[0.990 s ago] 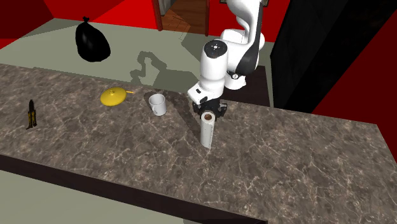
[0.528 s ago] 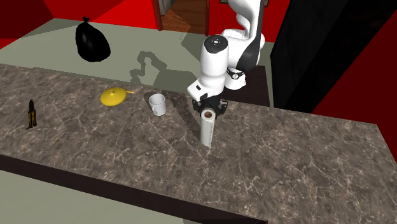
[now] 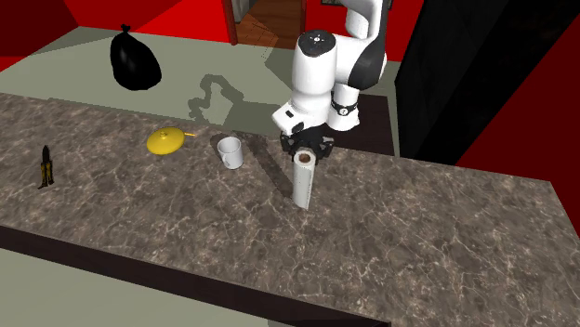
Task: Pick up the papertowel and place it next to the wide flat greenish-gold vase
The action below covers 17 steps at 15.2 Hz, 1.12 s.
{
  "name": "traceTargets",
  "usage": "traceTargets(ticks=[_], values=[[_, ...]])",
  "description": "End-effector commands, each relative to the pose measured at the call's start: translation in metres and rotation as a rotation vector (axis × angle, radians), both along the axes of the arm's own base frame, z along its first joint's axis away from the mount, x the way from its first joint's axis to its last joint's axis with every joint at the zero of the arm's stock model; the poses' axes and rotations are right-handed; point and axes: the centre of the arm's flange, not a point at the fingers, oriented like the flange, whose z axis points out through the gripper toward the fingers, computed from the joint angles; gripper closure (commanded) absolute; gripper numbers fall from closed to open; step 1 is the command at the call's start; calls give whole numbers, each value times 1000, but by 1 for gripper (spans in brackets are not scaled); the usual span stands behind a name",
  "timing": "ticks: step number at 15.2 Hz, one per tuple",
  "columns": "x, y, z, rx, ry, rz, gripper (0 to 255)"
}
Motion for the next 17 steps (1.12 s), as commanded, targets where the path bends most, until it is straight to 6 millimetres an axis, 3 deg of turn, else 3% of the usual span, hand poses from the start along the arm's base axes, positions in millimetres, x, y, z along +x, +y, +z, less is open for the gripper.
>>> traceTargets(ticks=[1, 17], values=[[0, 1, 11, 0, 0, 0, 255], [0, 1, 95, 0, 0, 0, 255]])
